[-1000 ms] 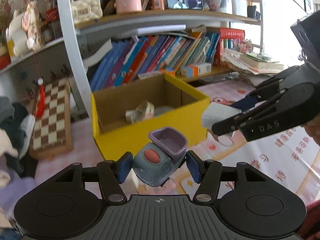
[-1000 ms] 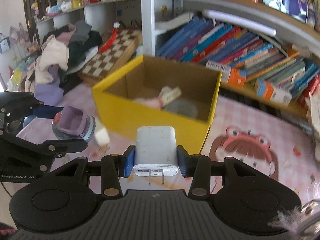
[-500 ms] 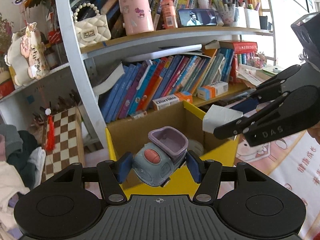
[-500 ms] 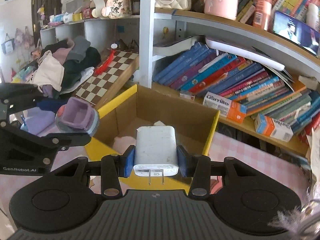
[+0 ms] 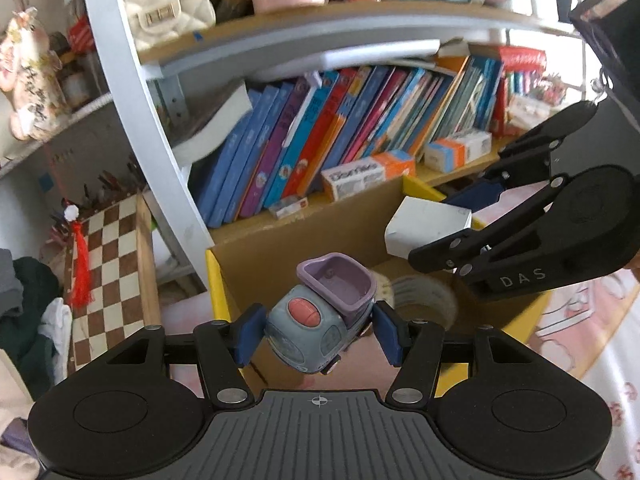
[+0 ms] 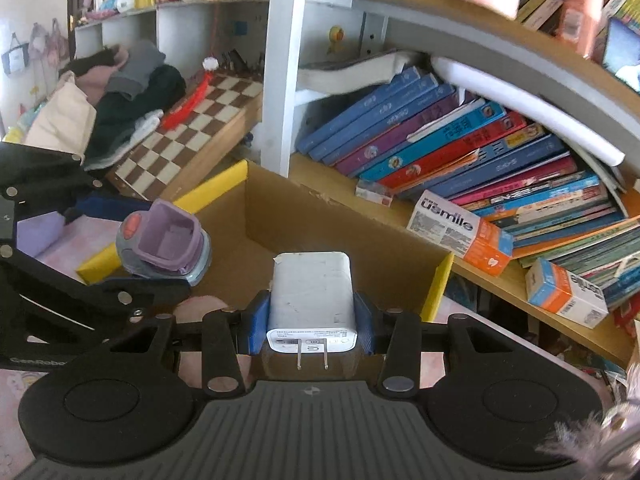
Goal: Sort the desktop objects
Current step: 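Carry the toy car with the left gripper while the right gripper carries the charger over the box, then open the left gripper to drop the car while the right gripper drops the charger into the box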
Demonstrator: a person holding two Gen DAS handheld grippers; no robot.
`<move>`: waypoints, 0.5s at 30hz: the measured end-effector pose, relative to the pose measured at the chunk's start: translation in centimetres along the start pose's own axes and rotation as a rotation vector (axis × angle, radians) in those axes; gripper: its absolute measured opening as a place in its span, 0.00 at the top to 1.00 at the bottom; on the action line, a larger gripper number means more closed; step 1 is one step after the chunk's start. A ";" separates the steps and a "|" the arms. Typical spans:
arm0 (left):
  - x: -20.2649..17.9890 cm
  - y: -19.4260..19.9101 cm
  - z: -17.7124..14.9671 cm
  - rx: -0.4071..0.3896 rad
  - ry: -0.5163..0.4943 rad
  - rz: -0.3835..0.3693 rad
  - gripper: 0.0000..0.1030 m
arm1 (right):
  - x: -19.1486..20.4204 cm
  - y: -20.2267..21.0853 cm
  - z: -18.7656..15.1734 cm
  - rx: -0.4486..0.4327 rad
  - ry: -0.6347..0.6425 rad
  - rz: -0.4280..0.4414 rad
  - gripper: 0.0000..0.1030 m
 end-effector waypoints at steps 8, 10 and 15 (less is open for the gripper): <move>0.3 -3.7 -0.4 0.075 0.020 0.020 0.44 | 0.0 -4.2 -0.6 0.088 0.085 0.003 0.60; 0.4 -4.5 -0.4 0.091 0.019 0.024 0.44 | -0.1 -5.2 -0.9 0.112 0.100 -0.002 0.60; 0.3 -6.6 -0.7 0.148 0.023 0.025 0.44 | -0.4 -6.9 -1.3 0.164 0.158 -0.004 0.60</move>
Point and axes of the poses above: each gripper's, at about its wrist camera, not at the fingertips, and y roughly against the way its jaws point, x to its left, z to its top, the point moved 9 cm from there along -y, roughly the way its jaws point, and after that the axes turned 1 degree about x, right-handed, at the moved point
